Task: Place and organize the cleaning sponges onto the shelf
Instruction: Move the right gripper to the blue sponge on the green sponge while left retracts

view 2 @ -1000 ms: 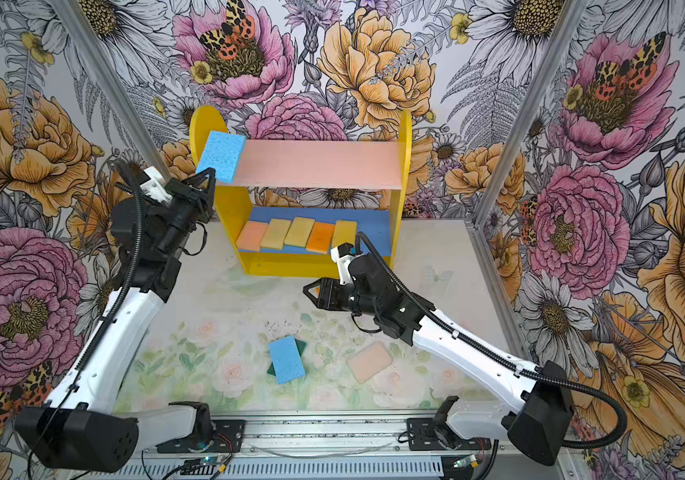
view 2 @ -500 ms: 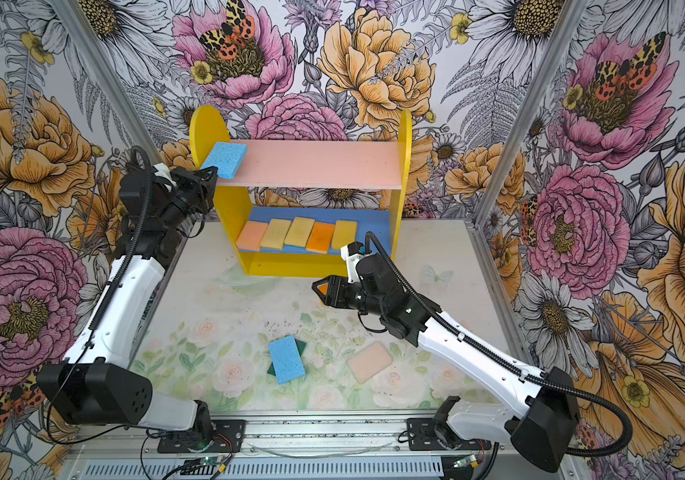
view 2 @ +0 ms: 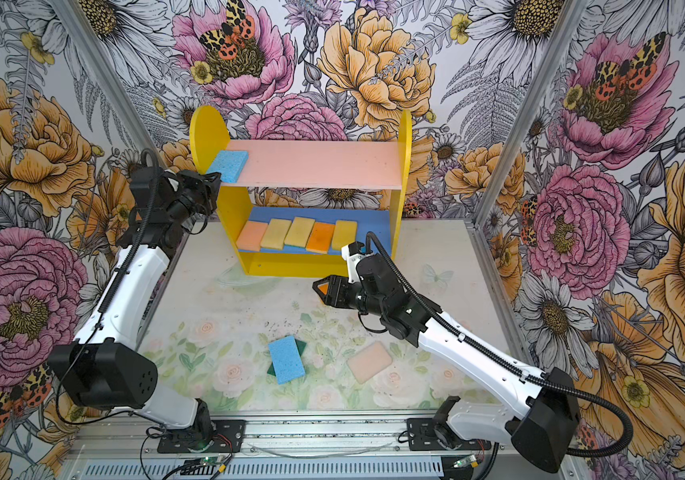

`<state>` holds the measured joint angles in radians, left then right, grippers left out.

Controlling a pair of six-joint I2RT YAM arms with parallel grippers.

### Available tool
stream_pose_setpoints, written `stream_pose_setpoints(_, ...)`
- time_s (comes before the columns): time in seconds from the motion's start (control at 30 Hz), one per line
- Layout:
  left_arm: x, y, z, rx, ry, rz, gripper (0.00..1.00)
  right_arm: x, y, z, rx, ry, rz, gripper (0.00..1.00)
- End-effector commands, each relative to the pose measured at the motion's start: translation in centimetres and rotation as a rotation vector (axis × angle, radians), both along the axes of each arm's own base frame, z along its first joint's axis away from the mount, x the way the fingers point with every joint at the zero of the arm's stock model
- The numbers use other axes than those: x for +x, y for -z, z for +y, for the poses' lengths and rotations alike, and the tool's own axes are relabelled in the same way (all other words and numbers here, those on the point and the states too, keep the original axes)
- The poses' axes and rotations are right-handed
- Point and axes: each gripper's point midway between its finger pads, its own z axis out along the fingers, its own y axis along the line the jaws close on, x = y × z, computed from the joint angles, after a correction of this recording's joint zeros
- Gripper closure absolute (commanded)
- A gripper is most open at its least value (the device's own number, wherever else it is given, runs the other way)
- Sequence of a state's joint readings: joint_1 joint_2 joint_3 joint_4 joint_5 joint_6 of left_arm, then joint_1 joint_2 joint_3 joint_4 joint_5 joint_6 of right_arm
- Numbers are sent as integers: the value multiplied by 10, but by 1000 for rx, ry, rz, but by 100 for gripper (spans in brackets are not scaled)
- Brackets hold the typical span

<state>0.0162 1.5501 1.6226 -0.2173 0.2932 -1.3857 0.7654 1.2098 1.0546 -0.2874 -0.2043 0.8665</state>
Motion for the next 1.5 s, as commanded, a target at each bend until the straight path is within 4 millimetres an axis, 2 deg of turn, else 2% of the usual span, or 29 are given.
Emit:
stream_pose_setpoints(0.0,0,-10,3,-9,-33,-8,85,1,-10,-5,14,22,-38,43)
stream_pose_setpoints(0.2,0,-7,2,-3,-32,12,66,1,-11,-6,14,22,-41,43)
stream_pose_setpoints(0.4,-9,2,4,9,-34,65,42,3,-14,-5,21,25,-44,43)
stream_pose_setpoints(0.53,-16,4,10,40,-47,106,19,3,-12,-6,20,35,-37,43)
stream_pose_setpoints(0.6,-16,4,10,48,-37,121,2,3,-12,-7,22,38,-36,43)
stream_pose_setpoints(0.73,-18,5,8,54,-31,141,1,2,-13,-9,25,44,-36,43)
stream_pose_setpoints(0.97,-19,18,6,49,-19,179,1,-1,-13,-12,27,46,-39,43)
stream_pose_setpoints(1.03,-23,14,4,55,-16,168,1,-2,-10,-12,26,44,-32,43)
stream_pose_setpoints(1.13,-34,-5,1,81,2,105,1,-5,-6,-9,24,21,-20,43)
stream_pose_setpoints(1.23,-52,-30,-8,96,54,-3,1,-9,1,-2,16,-25,3,43)
stream_pose_setpoints(1.3,-69,-37,-20,127,119,-60,1,-13,13,6,-1,-78,42,43)
stream_pose_setpoints(1.4,-105,-20,-41,210,216,-86,1,-26,39,23,-56,-193,136,43)
stream_pose_setpoints(1.47,-133,7,-47,249,251,-73,1,-32,59,29,-113,-241,184,43)
